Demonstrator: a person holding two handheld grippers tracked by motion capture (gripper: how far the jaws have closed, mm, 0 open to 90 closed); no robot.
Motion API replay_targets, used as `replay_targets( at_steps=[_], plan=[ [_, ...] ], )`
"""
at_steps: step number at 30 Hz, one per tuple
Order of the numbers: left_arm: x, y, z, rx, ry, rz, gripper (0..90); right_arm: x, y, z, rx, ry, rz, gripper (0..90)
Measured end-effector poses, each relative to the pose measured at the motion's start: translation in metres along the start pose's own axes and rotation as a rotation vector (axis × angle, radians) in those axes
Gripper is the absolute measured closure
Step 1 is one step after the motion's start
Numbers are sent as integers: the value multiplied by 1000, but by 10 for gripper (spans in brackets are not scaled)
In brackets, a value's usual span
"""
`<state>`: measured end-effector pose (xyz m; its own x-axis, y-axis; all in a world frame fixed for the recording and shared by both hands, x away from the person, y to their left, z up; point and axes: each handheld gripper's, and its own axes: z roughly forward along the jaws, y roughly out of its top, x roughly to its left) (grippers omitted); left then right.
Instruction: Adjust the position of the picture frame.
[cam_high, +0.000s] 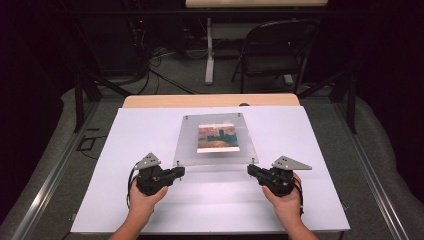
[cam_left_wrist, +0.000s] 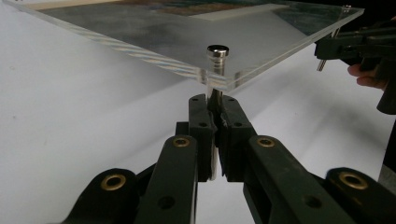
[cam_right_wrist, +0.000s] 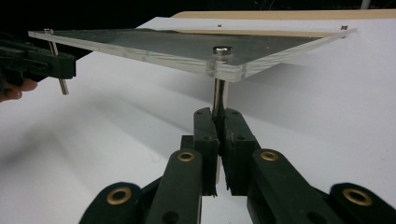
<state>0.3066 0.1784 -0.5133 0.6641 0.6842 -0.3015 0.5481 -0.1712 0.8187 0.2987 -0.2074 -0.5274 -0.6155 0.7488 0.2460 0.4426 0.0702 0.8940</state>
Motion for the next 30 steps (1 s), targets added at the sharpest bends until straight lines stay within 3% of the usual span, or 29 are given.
replay_targets(
  at_steps=[9,24,30],
  plan=[
    [8,2,5,-12,23,-18,851,0,2,8,3,-9,-7,854],
    [32,21,26,-19,70,-46,851,-14,17,35,1,-49,14,854],
    [37,12,31,-7,76,-56,847,-16,11,41,11,-55,13,853]
  ],
)
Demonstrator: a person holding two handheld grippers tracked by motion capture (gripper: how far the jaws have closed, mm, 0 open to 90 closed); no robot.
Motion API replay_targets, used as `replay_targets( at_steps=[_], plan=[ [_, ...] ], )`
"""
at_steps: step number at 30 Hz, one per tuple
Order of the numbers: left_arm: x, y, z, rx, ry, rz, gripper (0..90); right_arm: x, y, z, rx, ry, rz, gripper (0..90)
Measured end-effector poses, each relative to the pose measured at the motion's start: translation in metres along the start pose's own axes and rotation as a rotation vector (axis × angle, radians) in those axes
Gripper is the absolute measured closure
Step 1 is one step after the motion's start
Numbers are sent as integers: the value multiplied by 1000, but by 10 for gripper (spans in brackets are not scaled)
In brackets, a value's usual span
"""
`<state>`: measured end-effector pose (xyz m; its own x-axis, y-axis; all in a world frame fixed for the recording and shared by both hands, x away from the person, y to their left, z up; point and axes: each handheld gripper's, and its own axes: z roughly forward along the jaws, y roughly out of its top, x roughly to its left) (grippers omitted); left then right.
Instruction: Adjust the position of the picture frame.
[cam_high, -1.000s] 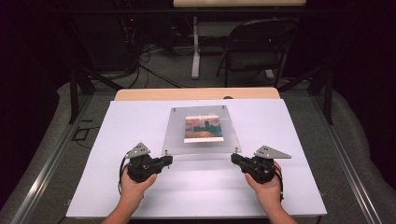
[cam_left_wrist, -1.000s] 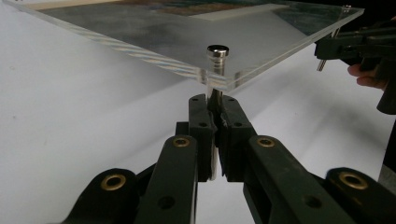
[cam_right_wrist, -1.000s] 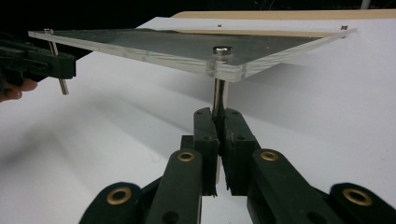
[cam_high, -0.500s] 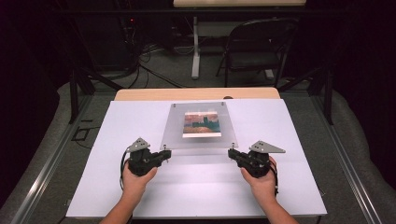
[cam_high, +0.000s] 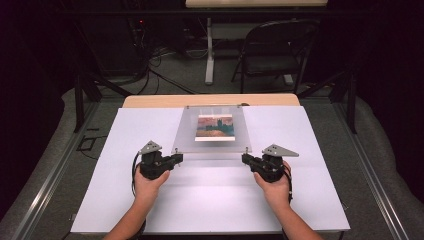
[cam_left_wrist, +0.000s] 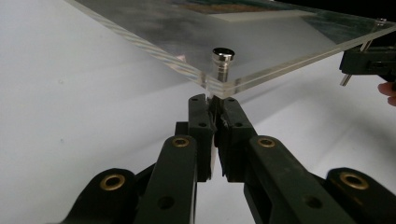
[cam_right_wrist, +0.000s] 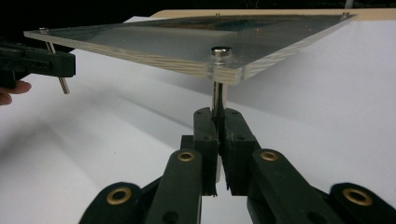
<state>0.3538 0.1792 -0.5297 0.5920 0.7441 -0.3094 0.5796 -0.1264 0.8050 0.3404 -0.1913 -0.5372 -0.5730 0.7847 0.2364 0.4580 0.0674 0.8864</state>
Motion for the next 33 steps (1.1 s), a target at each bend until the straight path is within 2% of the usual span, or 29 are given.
replay_targets(
  at_steps=[12,33],
  plan=[
    [0,-12,7,42,18,29,846,0,-15,4,45,-15,-3,850],
    [-4,-17,11,73,29,47,847,-5,-20,7,72,-23,-20,849]
  ],
)
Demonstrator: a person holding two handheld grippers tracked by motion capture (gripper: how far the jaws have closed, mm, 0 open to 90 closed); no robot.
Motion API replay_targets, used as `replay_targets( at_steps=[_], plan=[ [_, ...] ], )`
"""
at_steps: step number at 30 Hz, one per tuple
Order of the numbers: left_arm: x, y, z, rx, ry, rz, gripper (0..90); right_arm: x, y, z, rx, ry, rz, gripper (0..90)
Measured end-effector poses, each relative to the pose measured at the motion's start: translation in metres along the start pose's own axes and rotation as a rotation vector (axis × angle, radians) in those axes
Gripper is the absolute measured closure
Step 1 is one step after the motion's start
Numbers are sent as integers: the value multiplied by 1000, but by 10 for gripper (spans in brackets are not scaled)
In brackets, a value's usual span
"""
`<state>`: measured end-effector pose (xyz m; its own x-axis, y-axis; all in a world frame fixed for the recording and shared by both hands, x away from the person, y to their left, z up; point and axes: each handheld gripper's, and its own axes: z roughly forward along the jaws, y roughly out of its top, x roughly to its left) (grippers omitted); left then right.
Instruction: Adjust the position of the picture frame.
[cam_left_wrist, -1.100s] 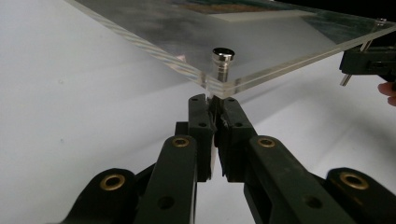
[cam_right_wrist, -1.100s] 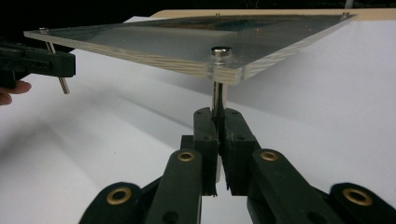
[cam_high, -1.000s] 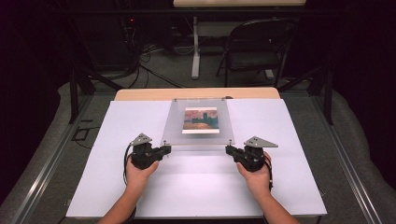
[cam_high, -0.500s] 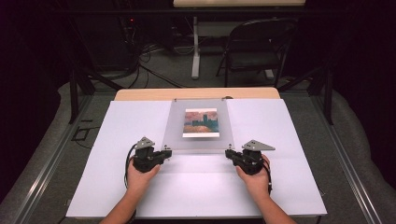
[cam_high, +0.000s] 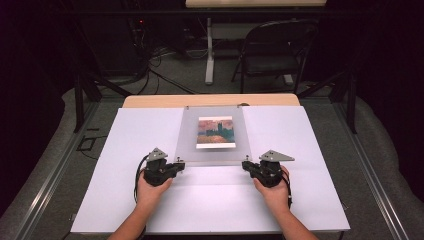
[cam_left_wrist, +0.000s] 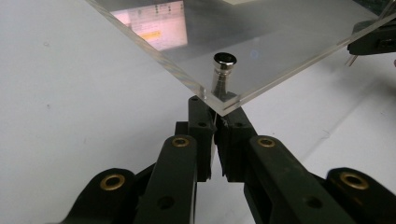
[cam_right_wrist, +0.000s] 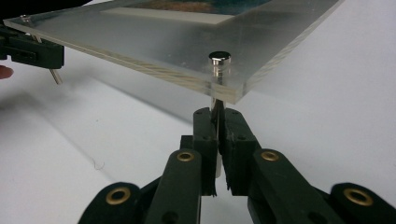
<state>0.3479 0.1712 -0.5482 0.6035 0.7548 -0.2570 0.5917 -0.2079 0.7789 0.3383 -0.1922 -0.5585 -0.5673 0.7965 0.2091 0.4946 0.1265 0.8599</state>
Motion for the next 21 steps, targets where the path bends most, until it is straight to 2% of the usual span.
replay_targets(
  at_steps=[7,11,15,21],
  plan=[
    [0,-3,3,23,7,10,846,-1,-3,2,13,-3,12,845],
    [1,-6,8,50,16,16,843,-2,-8,6,48,-6,16,840],
    [0,-7,8,42,17,7,841,0,-7,6,55,-16,5,840],
    [0,-8,7,27,11,-9,823,-1,-8,5,50,-13,26,815]
  ],
)
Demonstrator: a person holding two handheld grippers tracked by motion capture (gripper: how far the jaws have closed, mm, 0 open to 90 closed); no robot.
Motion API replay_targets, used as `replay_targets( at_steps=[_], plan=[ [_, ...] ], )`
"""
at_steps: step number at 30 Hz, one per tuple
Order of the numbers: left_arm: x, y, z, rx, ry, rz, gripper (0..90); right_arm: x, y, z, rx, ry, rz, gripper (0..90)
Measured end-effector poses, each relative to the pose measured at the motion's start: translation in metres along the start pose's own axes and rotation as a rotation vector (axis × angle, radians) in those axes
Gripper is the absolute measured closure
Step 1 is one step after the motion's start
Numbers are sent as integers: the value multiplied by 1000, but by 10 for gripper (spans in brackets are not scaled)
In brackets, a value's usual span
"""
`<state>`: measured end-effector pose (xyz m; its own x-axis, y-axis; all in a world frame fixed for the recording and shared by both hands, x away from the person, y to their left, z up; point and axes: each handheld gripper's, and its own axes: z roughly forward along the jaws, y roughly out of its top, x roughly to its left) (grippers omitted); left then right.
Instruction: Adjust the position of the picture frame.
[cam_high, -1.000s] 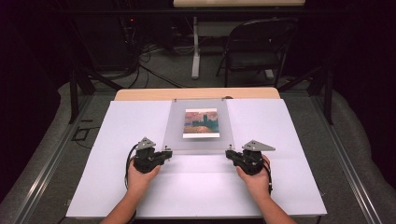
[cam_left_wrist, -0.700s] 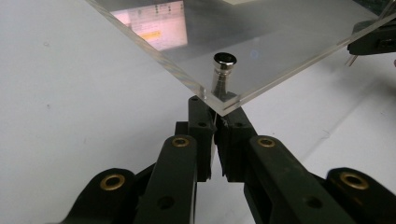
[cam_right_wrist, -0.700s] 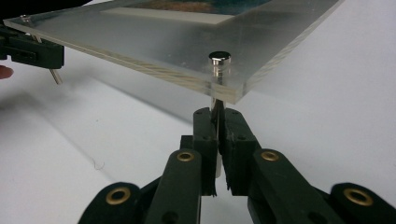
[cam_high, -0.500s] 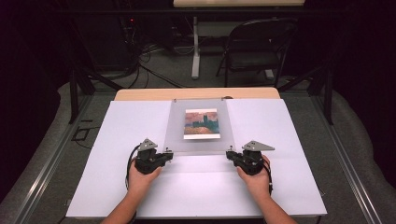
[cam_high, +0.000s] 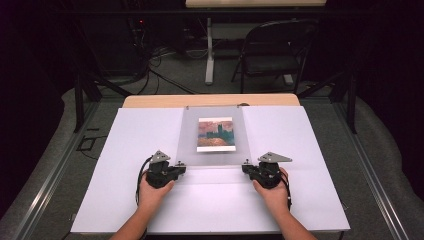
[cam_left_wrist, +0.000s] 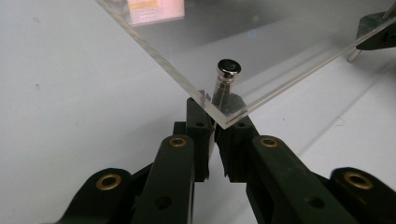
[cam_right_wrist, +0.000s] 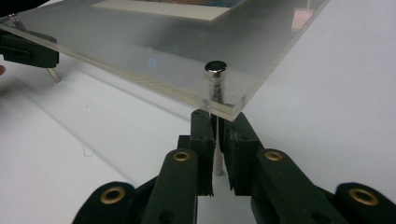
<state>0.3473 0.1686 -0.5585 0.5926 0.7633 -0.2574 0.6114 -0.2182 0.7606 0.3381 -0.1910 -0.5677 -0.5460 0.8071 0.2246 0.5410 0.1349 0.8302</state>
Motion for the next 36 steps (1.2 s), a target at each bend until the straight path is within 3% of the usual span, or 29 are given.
replay_targets(
  at_steps=[5,10,15,18,32,36],
  plan=[
    [-1,1,-4,-17,5,-29,702,4,1,-4,-6,-24,-21,689],
    [-7,1,-6,-36,30,-2,510,10,3,-8,-23,-53,-41,527],
    [-10,0,-7,-50,35,23,393,13,3,-8,-19,-56,-58,422],
    [-11,-1,-7,-50,41,34,378,15,3,-9,-39,-53,-65,390],
    [-14,-3,-16,-56,34,28,359,18,3,-14,-2,-77,-96,364],
    [-17,-6,-25,-71,28,31,355,22,0,-24,13,-79,-89,364]
  ],
)
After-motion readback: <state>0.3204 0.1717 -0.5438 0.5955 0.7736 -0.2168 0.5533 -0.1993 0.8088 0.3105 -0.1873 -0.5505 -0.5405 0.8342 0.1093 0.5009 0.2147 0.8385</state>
